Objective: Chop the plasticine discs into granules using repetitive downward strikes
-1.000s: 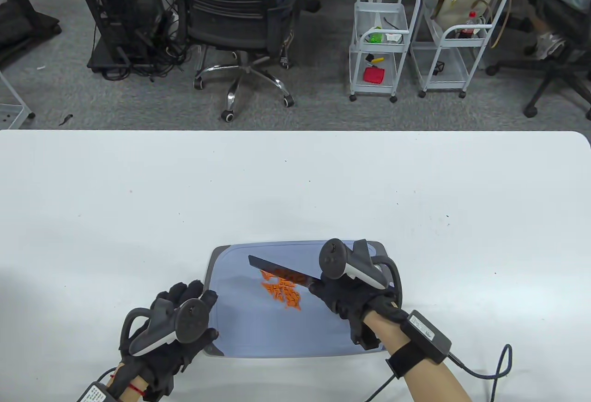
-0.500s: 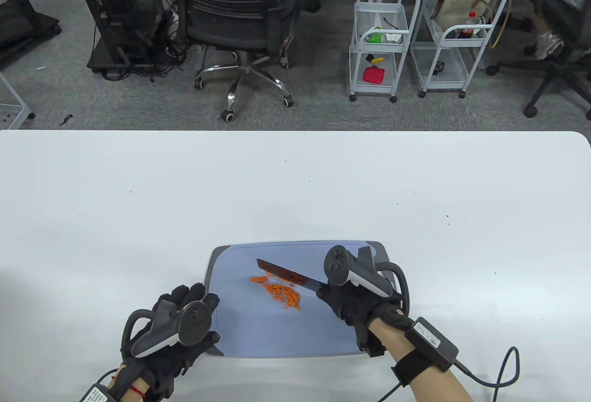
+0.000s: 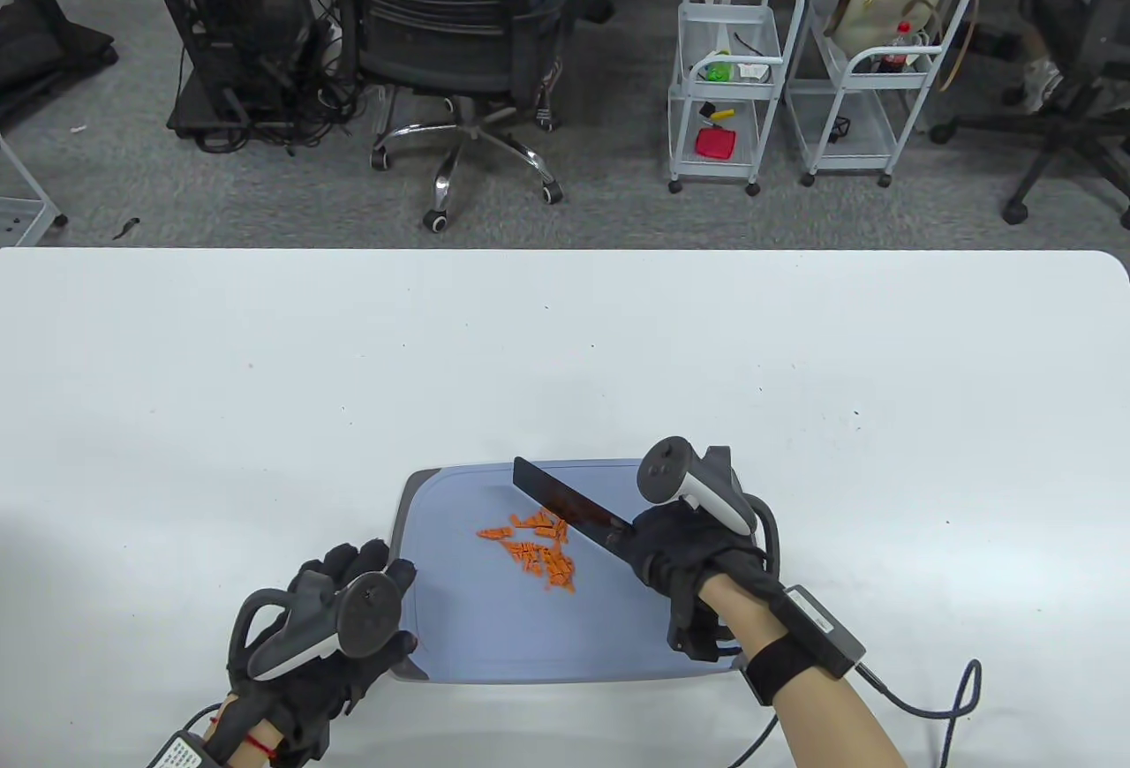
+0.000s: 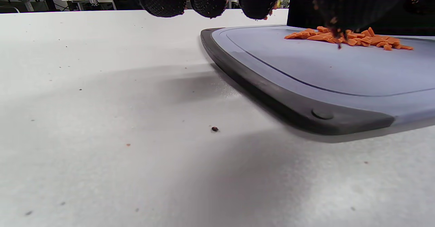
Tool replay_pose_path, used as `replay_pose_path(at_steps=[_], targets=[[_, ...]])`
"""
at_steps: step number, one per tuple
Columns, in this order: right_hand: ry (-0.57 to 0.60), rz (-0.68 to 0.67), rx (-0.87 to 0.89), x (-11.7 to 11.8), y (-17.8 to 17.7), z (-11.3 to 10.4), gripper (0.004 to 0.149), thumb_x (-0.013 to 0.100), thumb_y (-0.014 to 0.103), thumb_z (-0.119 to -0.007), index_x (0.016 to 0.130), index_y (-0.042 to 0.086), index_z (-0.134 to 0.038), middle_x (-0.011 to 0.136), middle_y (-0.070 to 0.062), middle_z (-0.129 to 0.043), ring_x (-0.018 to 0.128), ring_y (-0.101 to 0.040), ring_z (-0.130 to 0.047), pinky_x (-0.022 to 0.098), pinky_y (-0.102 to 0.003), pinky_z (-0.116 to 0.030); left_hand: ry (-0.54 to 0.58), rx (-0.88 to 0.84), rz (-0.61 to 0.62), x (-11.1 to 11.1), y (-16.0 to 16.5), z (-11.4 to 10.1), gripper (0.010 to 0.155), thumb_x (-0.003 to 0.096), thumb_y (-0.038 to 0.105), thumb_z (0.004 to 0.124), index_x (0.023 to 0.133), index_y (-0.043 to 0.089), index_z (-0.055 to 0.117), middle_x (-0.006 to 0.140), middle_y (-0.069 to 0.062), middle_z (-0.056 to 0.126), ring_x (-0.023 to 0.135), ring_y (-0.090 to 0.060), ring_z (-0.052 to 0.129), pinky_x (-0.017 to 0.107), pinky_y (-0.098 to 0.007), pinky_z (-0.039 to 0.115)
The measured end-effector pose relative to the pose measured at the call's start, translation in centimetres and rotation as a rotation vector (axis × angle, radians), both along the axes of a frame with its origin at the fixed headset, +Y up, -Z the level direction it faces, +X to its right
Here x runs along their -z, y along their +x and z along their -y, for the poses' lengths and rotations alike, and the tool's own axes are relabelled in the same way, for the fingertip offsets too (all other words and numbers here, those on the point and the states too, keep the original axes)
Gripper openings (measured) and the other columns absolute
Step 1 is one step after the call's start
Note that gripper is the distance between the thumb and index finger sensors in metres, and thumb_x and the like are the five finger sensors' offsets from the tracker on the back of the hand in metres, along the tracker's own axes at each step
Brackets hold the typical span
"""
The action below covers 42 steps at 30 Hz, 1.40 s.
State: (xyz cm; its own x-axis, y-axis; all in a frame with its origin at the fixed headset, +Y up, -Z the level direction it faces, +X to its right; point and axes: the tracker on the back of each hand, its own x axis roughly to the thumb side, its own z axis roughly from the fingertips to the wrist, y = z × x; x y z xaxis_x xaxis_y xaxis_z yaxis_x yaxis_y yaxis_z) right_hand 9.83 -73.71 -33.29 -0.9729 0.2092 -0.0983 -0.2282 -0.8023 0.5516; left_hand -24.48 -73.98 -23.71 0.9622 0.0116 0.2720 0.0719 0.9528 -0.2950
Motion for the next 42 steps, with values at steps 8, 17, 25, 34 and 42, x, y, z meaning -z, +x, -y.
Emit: replay_pose_path(at_steps=[8,17,25,34,42], targets=[[0.341,-0.137,-0.182,-3.7,-1.6,-2.8,0.054,0.044,0.057,-0.078,0.078,0.016,-0.089,0.04,0.0,-0.1,0.009,-0.017,-0.107,0.022,-0.046,-0.091,-0.009,0.001,0.002,0.0,0.1,0.0,0.079,0.0366,0.062,0.064,0.108,0.032,0.051,0.123,-0.012,0.047,0.108,-0.048,0.055,0.075,-0.065,0.048],[0.088,-0.157,-0.062,-4.3,-2.0,-1.9,0.054,0.044,0.057,-0.078,0.078,0.016,-0.089,0.04,0.0,-0.1,0.009,-0.017,-0.107,0.022,-0.046,-0.091,-0.024,0.015,0.001,-0.1,0.2,0.1,0.079,0.0366,0.062,0.064,0.108,0.032,0.051,0.123,-0.012,0.047,0.108,-0.048,0.055,0.075,-0.065,0.048],[0.059,-0.12,-0.112,-4.2,-3.8,0.3,0.058,0.04,0.057,-0.079,0.075,0.012,-0.082,0.034,0.001,-0.097,0.003,-0.02,-0.106,0.02,-0.05,-0.09,-0.053,0.029,-0.002,0.1,0.6,0.5,0.079,0.0366,0.062,0.064,0.108,0.032,0.051,0.123,-0.012,0.047,0.108,-0.048,0.055,0.075,-0.065,0.048],[0.207,-0.155,-0.236,-5.6,-5.9,-0.3,0.059,0.038,0.057,-0.082,0.075,0.011,-0.082,0.034,-0.001,-0.097,0.004,-0.021,-0.107,0.02,-0.051,-0.09,-0.054,0.033,-0.007,0.1,0.4,0.6,0.079,0.0366,0.063,0.064,0.108,0.032,0.052,0.122,-0.012,0.047,0.108,-0.048,0.055,0.075,-0.065,0.049],[0.182,-0.122,-0.097,-4.8,-2.7,-3.6,0.056,0.042,0.059,-0.081,0.075,0.014,-0.086,0.036,0.001,-0.099,0.006,-0.018,-0.107,0.022,-0.047,-0.091,-0.034,0.011,-0.039,0.4,-0.6,0.0,0.079,0.0366,0.062,0.064,0.108,0.032,0.052,0.123,-0.012,0.047,0.108,-0.048,0.055,0.075,-0.065,0.048]])
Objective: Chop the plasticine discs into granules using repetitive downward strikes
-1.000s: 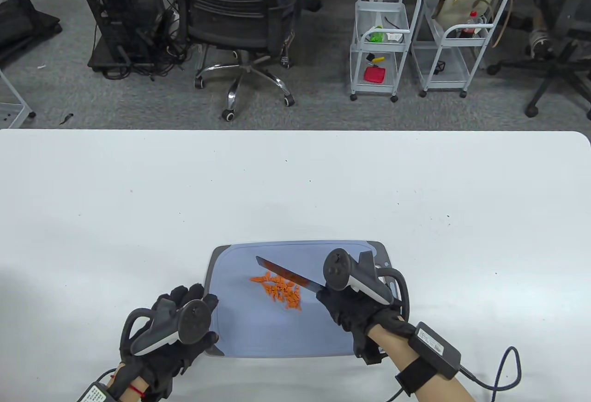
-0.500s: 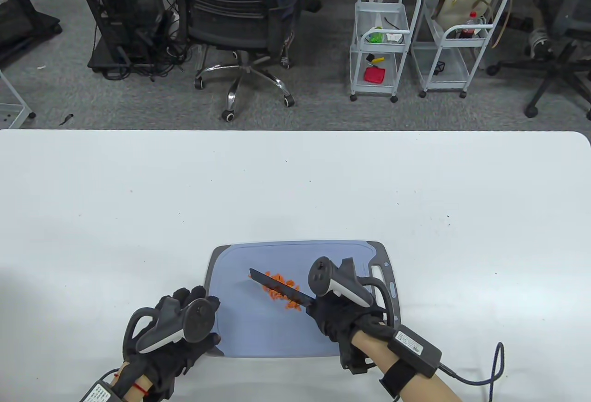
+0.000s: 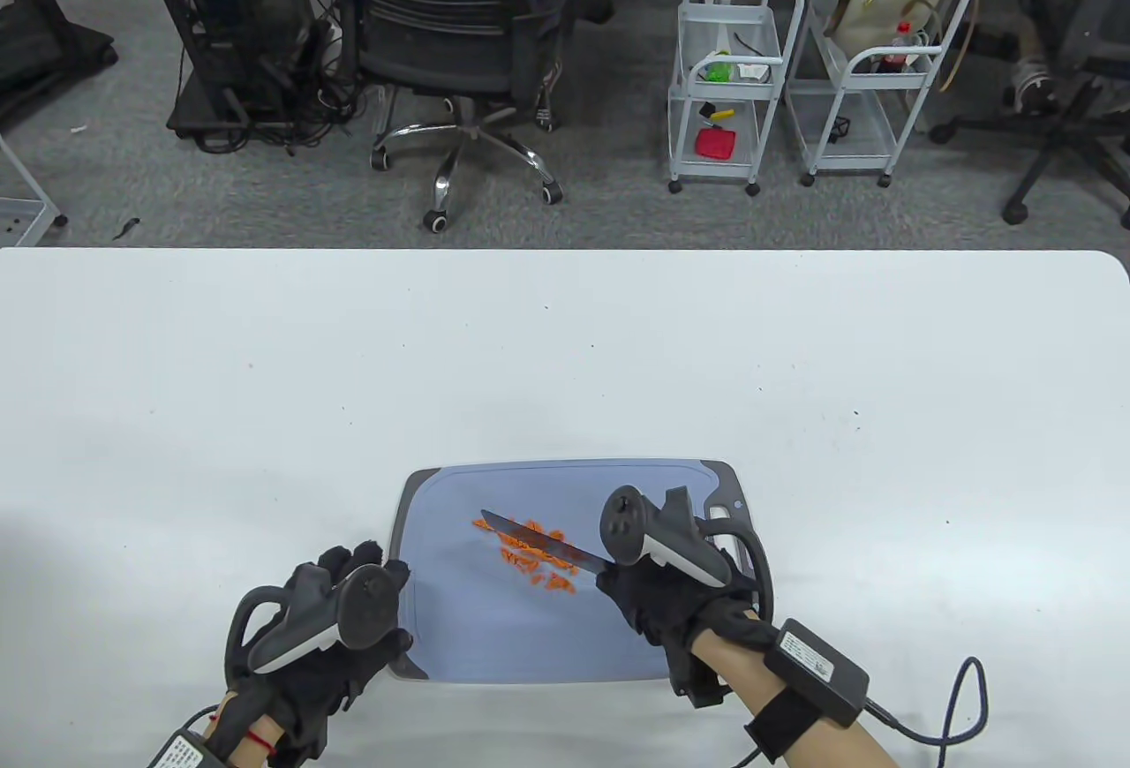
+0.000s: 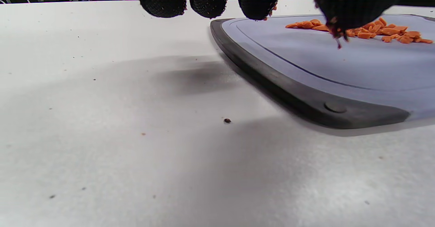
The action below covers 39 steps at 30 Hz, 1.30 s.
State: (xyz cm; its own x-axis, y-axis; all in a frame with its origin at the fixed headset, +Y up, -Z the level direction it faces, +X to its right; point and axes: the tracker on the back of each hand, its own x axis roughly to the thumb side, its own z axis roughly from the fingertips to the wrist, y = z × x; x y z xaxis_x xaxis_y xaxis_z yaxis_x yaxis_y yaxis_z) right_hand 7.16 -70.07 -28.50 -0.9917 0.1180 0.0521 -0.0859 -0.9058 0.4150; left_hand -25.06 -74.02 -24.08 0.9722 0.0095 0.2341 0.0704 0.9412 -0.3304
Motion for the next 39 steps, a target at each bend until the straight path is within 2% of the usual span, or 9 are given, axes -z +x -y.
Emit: replay_pose_path(at_steps=[5,9,14,17,21,23,27,32,39], targets=[[-0.177,-0.026,0.064,-0.4,-0.9,2.3,0.056,0.043,0.059,-0.081,0.076,0.014,-0.087,0.037,0.001,-0.1,0.007,-0.018,-0.107,0.022,-0.047,-0.091,-0.004,0.012,0.016,-0.1,0.2,0.0,0.079,0.0367,0.062,0.064,0.108,0.032,0.052,0.123,-0.012,0.047,0.108,-0.048,0.055,0.075,-0.066,0.048],[-0.16,-0.017,0.074,0.8,-0.8,4.0,0.056,0.041,0.061,-0.082,0.074,0.016,-0.089,0.036,0.002,-0.101,0.006,-0.017,-0.108,0.022,-0.046,-0.092,0.006,0.006,0.026,-0.3,0.4,-0.2,0.079,0.0367,0.062,0.064,0.108,0.032,0.052,0.123,-0.012,0.047,0.108,-0.048,0.055,0.075,-0.065,0.048],[-0.201,0.027,0.165,2.6,0.2,2.6,0.055,0.044,0.059,-0.08,0.076,0.015,-0.089,0.039,-0.001,-0.101,0.009,-0.019,-0.108,0.024,-0.047,-0.091,0.013,0.001,0.022,-0.3,0.4,-0.3,0.079,0.0367,0.062,0.064,0.108,0.032,0.052,0.123,-0.012,0.047,0.108,-0.048,0.055,0.075,-0.065,0.048],[-0.064,0.035,0.259,3.4,-1.1,0.2,0.053,0.046,0.053,-0.08,0.081,0.015,-0.089,0.045,-0.006,-0.101,0.013,-0.023,-0.108,0.025,-0.05,-0.089,0.015,-0.012,0.011,-0.1,0.1,-0.3,0.079,0.0366,0.062,0.064,0.108,0.032,0.052,0.123,-0.012,0.047,0.108,-0.048,0.055,0.075,-0.065,0.048],[0.127,-0.146,0.107,6.2,-4.1,-2.0,0.05,0.043,0.041,-0.088,0.091,0.028,-0.091,0.06,-0.013,-0.097,0.034,-0.032,-0.111,0.04,-0.056,-0.086,0.011,-0.013,-0.002,0.0,-0.2,-0.3,0.079,0.0367,0.063,0.064,0.108,0.032,0.052,0.123,-0.012,0.047,0.108,-0.048,0.055,0.075,-0.065,0.048],[0.176,-0.293,0.028,8.1,-5.4,-1.9,0.049,0.044,0.036,-0.09,0.092,0.032,-0.089,0.072,-0.011,-0.094,0.049,-0.035,-0.109,0.058,-0.062,-0.075,0.013,-0.015,-0.013,0.1,-0.4,-0.3,0.079,0.0365,0.063,0.064,0.108,0.032,0.052,0.123,-0.012,0.048,0.108,-0.048,0.055,0.075,-0.065,0.049],[0.271,-0.419,-0.06,10.2,-7.5,-0.8,0.051,0.041,0.03,-0.096,0.089,0.041,-0.086,0.081,-0.007,-0.09,0.062,-0.035,-0.107,0.062,-0.065,-0.07,0.04,-0.046,-0.048,0.4,-1.2,-0.9,0.079,0.0368,0.062,0.064,0.108,0.031,0.052,0.122,-0.013,0.048,0.108,-0.048,0.055,0.075,-0.065,0.049],[0.264,-0.495,-0.106,10.2,-8.8,1.2,0.051,0.041,0.027,-0.096,0.089,0.042,-0.086,0.083,-0.005,-0.09,0.066,-0.035,-0.105,0.063,-0.065,-0.069,0.049,-0.048,-0.092,1.0,-2.3,-1.0,0.079,0.0367,0.063,0.064,0.108,0.031,0.053,0.123,-0.012,0.048,0.108,-0.048,0.055,0.075,-0.065,0.049],[0.225,-0.412,-0.076,8.8,-4.3,2.0,0.055,0.041,0.024,-0.097,0.091,0.041,-0.083,0.083,-0.003,-0.09,0.067,-0.034,-0.104,0.065,-0.065,-0.067,0.029,-0.03,-0.072,1.0,-1.8,-0.5,0.079,0.0367,0.063,0.064,0.108,0.032,0.052,0.123,-0.012,0.048,0.108,-0.048,0.055,0.075,-0.065,0.049]])
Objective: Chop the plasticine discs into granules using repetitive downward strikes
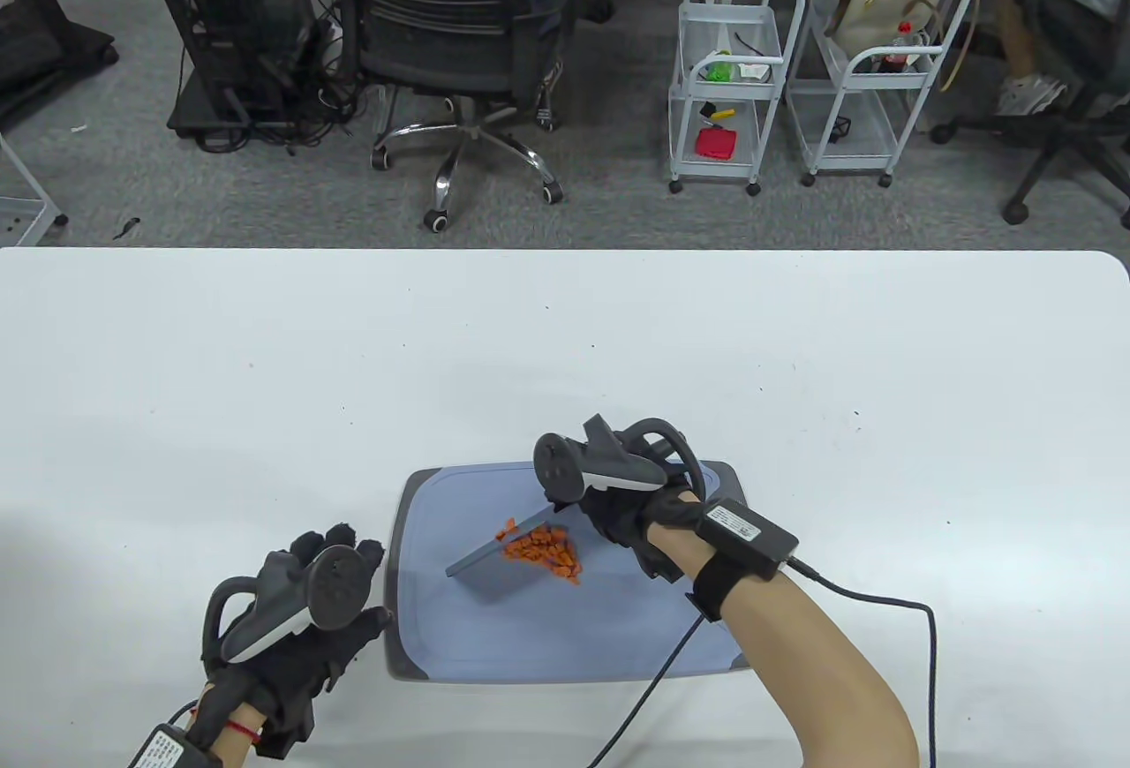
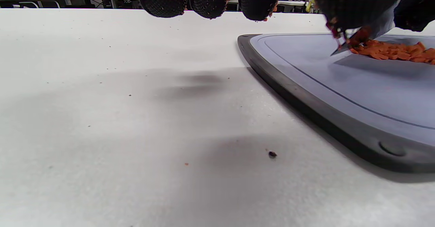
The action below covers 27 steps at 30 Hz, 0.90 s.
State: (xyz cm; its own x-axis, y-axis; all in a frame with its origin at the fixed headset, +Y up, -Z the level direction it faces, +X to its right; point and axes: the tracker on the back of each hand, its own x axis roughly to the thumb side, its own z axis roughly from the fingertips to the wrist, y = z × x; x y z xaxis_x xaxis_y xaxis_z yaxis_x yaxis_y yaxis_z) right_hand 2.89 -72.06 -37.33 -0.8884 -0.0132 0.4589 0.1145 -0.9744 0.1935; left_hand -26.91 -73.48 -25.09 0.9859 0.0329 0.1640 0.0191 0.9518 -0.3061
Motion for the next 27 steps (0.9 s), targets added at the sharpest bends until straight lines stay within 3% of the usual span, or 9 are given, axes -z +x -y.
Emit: replay_pose_path(at_steps=[3,7,13,16,18,21,22,25,27], targets=[[-0.012,0.067,0.097,-0.6,1.7,-0.8,0.051,0.042,0.027,-0.095,0.092,0.038,-0.085,0.082,-0.005,-0.091,0.064,-0.034,-0.105,0.062,-0.064,-0.07,-0.007,0.006,0.015,-0.2,0.3,0.1,0.079,0.0367,0.063,0.064,0.108,0.032,0.052,0.123,-0.012,0.048,0.108,-0.048,0.055,0.075,-0.065,0.049],[-0.168,0.13,0.163,-3.1,4.2,-2.4,0.048,0.045,0.032,-0.09,0.092,0.023,-0.089,0.076,-0.007,-0.096,0.054,-0.034,-0.107,0.055,-0.061,-0.077,-0.01,0.006,0.025,-0.4,0.5,0.2,0.079,0.0367,0.063,0.064,0.108,0.032,0.052,0.123,-0.012,0.048,0.108,-0.048,0.055,0.075,-0.065,0.049],[-0.206,0.125,0.073,-6.4,6.0,-1.3,0.046,0.045,0.032,-0.09,0.089,0.02,-0.094,0.074,-0.008,-0.099,0.057,-0.034,-0.106,0.057,-0.062,-0.075,-0.015,0.018,0.049,-0.6,0.9,0.4,0.079,0.0367,0.063,0.064,0.108,0.032,0.052,0.123,-0.012,0.048,0.108,-0.048,0.055,0.075,-0.065,0.048],[-0.218,0.12,0.019,-5.8,5.6,0.5,0.046,0.044,0.033,-0.089,0.088,0.02,-0.094,0.074,-0.007,-0.099,0.058,-0.034,-0.106,0.058,-0.062,-0.074,-0.021,0.024,0.06,-0.8,1.3,0.5,0.079,0.0366,0.063,0.064,0.108,0.032,0.052,0.123,-0.012,0.048,0.108,-0.048,0.055,0.075,-0.065,0.049],[-0.241,0.142,0.097,-4.6,5.4,0.9,0.046,0.043,0.032,-0.089,0.086,0.017,-0.095,0.072,-0.009,-0.1,0.058,-0.034,-0.105,0.058,-0.062,-0.074,-0.02,0.021,0.059,-0.8,1.4,0.4,0.079,0.0367,0.063,0.064,0.108,0.032,0.052,0.123,-0.012,0.048,0.108,-0.048,0.055,0.075,-0.065,0.049],[-0.155,0.147,0.062,-3.4,4.7,0.6,0.046,0.043,0.031,-0.089,0.086,0.017,-0.095,0.071,-0.01,-0.1,0.056,-0.034,-0.106,0.057,-0.062,-0.075,-0.019,0.023,0.061,-0.8,1.4,0.5,0.079,0.0367,0.063,0.064,0.108,0.032,0.052,0.123,-0.012,0.048,0.108,-0.048,0.055,0.075,-0.065,0.049],[-0.182,0.147,0.053,-3.1,4.4,0.5,0.046,0.044,0.031,-0.089,0.087,0.018,-0.094,0.073,-0.009,-0.099,0.057,-0.034,-0.105,0.058,-0.062,-0.074,-0.02,0.024,0.062,-0.8,1.4,0.5,0.079,0.0368,0.063,0.064,0.108,0.032,0.052,0.123,-0.012,0.048,0.108,-0.048,0.055,0.075,-0.065,0.049],[-0.187,0.141,0.12,-2.7,3.7,-0.6,0.045,0.044,0.032,-0.088,0.087,0.018,-0.095,0.072,-0.009,-0.099,0.056,-0.034,-0.105,0.057,-0.062,-0.074,-0.03,0.033,0.065,-0.8,1.4,0.6,0.079,0.0368,0.063,0.064,0.108,0.032,0.052,0.123,-0.012,0.048,0.108,-0.048,0.055,0.075,-0.065,0.049],[-0.131,0.153,0.189,-2.5,3.1,-1.6,0.047,0.044,0.031,-0.088,0.09,0.021,-0.093,0.075,-0.009,-0.098,0.058,-0.034,-0.105,0.058,-0.063,-0.073,-0.027,0.029,0.068,-0.9,1.5,0.5,0.079,0.0367,0.063,0.064,0.108,0.032,0.052,0.123,-0.012,0.048,0.108,-0.048,0.055,0.075,-0.065,0.049]])
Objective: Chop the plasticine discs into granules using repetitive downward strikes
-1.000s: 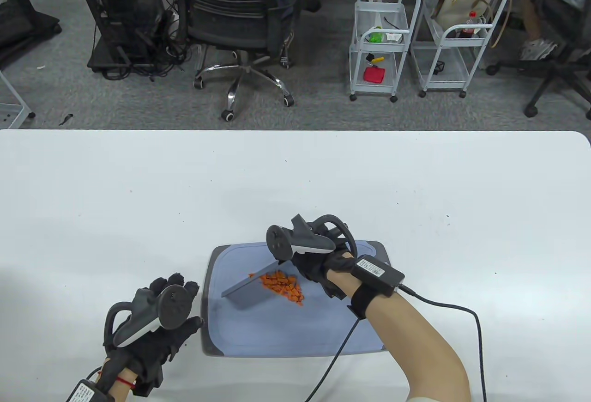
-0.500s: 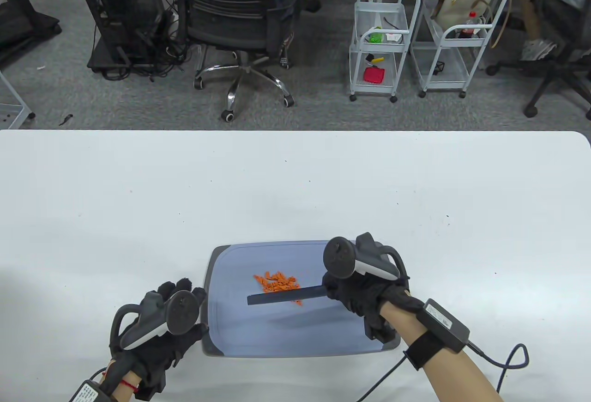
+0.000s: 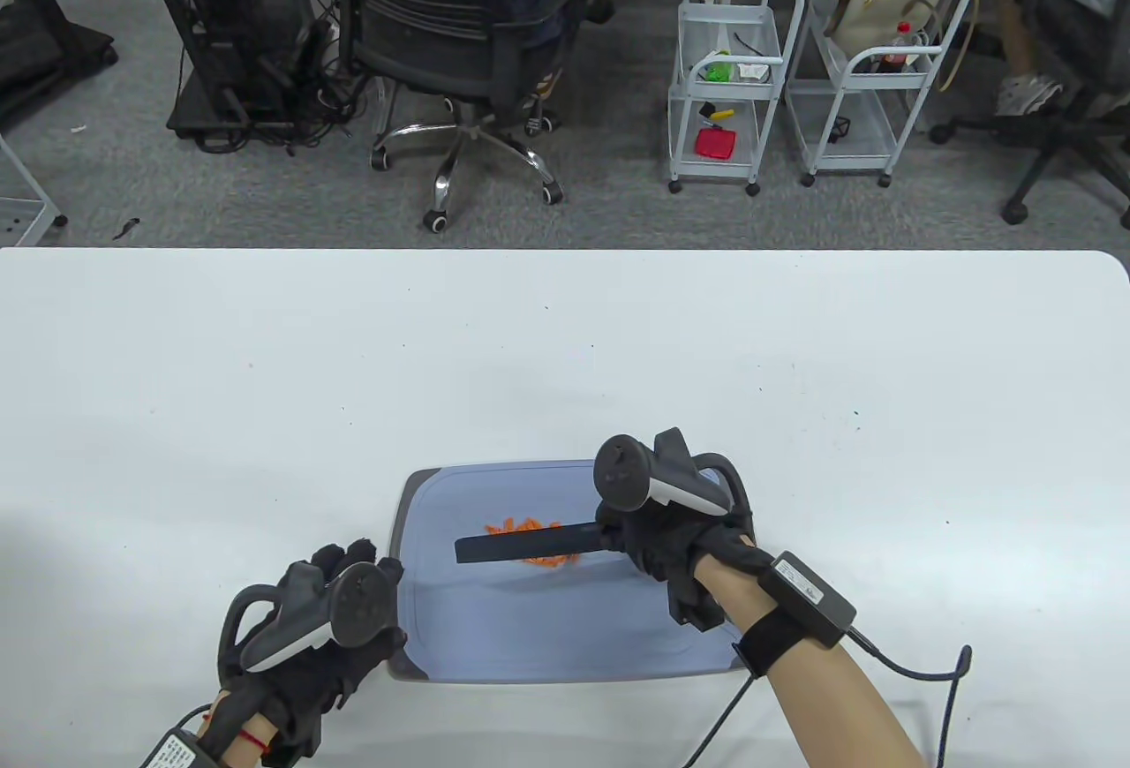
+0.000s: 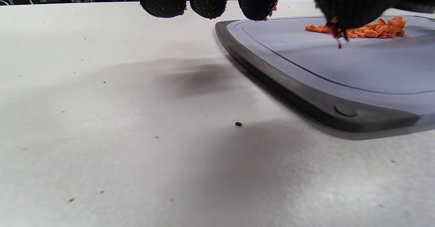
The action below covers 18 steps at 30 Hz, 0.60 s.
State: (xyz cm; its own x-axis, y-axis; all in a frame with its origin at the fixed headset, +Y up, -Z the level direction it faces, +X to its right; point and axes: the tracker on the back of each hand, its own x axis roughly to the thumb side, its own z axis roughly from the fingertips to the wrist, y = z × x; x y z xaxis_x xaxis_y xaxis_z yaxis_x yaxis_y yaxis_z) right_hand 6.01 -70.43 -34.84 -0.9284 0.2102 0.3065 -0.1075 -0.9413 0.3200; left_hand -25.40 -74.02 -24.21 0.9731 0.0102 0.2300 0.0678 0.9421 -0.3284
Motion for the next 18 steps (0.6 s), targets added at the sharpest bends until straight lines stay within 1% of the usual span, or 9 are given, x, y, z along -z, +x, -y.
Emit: replay_pose_path(at_steps=[2,4,5,8,10,11,15,18], targets=[[0.129,0.002,-0.046,0.8,-1.4,-0.6,0.049,0.046,0.027,-0.089,0.095,0.03,-0.089,0.083,-0.008,-0.093,0.067,-0.037,-0.101,0.062,-0.066,-0.068,0.004,-0.005,0.001,0.0,0.0,0.0,0.079,0.0367,0.063,0.064,0.108,0.032,0.052,0.123,-0.012,0.048,0.108,-0.048,0.055,0.075,-0.065,0.049],[0.215,-0.036,-0.11,1.7,-2.9,-0.4,0.049,0.047,0.024,-0.09,0.094,0.039,-0.086,0.088,-0.007,-0.089,0.074,-0.038,-0.096,0.067,-0.067,-0.06,0.004,-0.002,-0.001,0.0,0.0,0.0,0.079,0.0367,0.063,0.064,0.108,0.031,0.052,0.122,-0.012,0.048,0.108,-0.048,0.056,0.075,-0.065,0.049],[0.228,-0.053,-0.121,2.0,-3.5,-0.2,0.049,0.047,0.023,-0.091,0.092,0.041,-0.086,0.088,-0.006,-0.087,0.076,-0.038,-0.094,0.069,-0.067,-0.057,0.002,-0.001,-0.004,0.0,0.0,0.0,0.079,0.0366,0.063,0.064,0.108,0.031,0.052,0.123,-0.012,0.048,0.108,-0.048,0.055,0.075,-0.065,0.049],[0.237,-0.093,-0.151,2.6,-5.0,0.8,0.049,0.046,0.023,-0.092,0.09,0.043,-0.086,0.089,-0.005,-0.086,0.078,-0.038,-0.092,0.07,-0.067,-0.055,-0.001,0.0,-0.01,0.0,-0.1,0.0,0.079,0.0367,0.063,0.064,0.108,0.031,0.053,0.122,-0.012,0.048,0.108,-0.048,0.055,0.075,-0.065,0.049],[0.246,-0.099,-0.205,2.5,-4.9,1.5,0.049,0.046,0.023,-0.092,0.09,0.043,-0.085,0.089,-0.005,-0.086,0.078,-0.038,-0.092,0.07,-0.067,-0.055,-0.007,0.003,-0.011,0.0,-0.1,0.0,0.079,0.0368,0.063,0.064,0.108,0.032,0.052,0.123,-0.012,0.048,0.108,-0.048,0.055,0.075,-0.065,0.049],[0.254,-0.09,-0.216,2.4,-4.5,1.5,0.05,0.045,0.023,-0.092,0.091,0.043,-0.084,0.089,-0.004,-0.087,0.077,-0.037,-0.094,0.07,-0.067,-0.057,-0.009,0.005,-0.011,0.0,-0.1,0.0,0.079,0.0366,0.063,0.064,0.108,0.032,0.052,0.123,-0.012,0.048,0.108,-0.048,0.055,0.075,-0.065,0.049],[0.186,-0.01,-0.192,1.7,-1.2,2.1,0.051,0.045,0.022,-0.093,0.092,0.041,-0.084,0.088,-0.005,-0.088,0.076,-0.037,-0.094,0.069,-0.067,-0.058,-0.022,0.011,0.002,0.0,0.0,0.0,0.079,0.0367,0.063,0.064,0.108,0.032,0.052,0.123,-0.012,0.048,0.108,-0.048,0.055,0.075,-0.065,0.049],[0.19,0.028,-0.174,0.8,0.4,2.5,0.051,0.045,0.022,-0.092,0.092,0.041,-0.084,0.088,-0.004,-0.088,0.075,-0.037,-0.096,0.068,-0.067,-0.059,-0.008,0.0,0.005,0.0,0.0,-0.3,0.079,0.0368,0.063,0.064,0.108,0.032,0.052,0.123,-0.012,0.048,0.108,-0.048,0.055,0.075,-0.065,0.048]])
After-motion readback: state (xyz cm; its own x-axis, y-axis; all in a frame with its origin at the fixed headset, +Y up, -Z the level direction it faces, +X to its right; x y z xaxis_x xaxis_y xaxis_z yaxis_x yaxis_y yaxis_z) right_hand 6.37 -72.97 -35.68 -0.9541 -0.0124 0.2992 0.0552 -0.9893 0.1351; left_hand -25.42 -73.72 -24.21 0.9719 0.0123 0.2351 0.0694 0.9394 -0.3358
